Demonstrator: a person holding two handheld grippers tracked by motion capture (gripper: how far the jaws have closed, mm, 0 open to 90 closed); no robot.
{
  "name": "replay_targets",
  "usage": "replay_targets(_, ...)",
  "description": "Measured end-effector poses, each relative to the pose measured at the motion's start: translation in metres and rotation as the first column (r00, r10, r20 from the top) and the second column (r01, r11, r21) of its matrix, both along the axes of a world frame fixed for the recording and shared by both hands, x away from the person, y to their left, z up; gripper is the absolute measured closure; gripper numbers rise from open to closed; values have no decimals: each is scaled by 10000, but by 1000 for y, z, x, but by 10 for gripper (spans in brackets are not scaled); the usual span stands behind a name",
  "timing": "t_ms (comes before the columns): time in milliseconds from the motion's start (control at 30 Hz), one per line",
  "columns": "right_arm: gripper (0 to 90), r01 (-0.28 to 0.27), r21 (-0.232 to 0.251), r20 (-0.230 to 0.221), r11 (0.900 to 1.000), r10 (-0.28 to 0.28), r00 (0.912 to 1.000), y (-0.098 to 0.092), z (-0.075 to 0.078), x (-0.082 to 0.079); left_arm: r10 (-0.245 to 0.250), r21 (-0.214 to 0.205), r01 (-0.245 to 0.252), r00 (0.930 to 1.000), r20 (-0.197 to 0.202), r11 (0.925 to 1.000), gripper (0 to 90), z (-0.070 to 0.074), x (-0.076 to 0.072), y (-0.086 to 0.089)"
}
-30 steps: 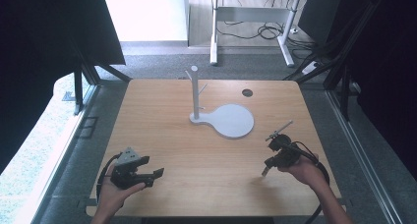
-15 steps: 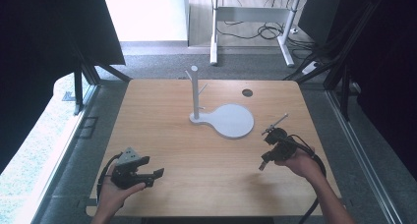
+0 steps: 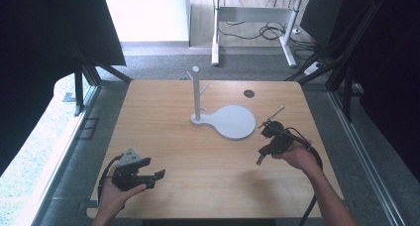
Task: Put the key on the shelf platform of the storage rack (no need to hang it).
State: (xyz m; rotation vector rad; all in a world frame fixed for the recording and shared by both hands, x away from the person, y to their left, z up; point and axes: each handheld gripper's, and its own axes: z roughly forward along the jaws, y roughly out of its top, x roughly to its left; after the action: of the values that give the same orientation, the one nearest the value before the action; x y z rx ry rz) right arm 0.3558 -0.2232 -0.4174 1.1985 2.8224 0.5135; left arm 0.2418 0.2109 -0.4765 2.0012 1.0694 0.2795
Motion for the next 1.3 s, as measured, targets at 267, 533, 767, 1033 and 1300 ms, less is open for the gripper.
replay_targets(267,900,-4,128,-3,9999,4,10000,6,0,9,-21,-18,21,10000,-6,10000,266,0,0,-1)
replay_targets(533,900,83,231,-11,9997,-83,10000,8,-1,18,-60,0,60,10000,-13,10000,267,0,0,-1)
replay_targets(767,900,155,295,14,9994,-155,9999,6,-1,24,-65,0,65,10000,-15,10000,266,0,0,-1)
replay_targets(1033,900,155,330,181,9993,-161,9997,10,6,30,-56,-2,56,10000,10,10000,266,0,0,-1)
replay_targets(1300,900,225,474,267,9986,-238,9994,11,9,35,-76,-8,76,10000,20,10000,267,1,-1,-2)
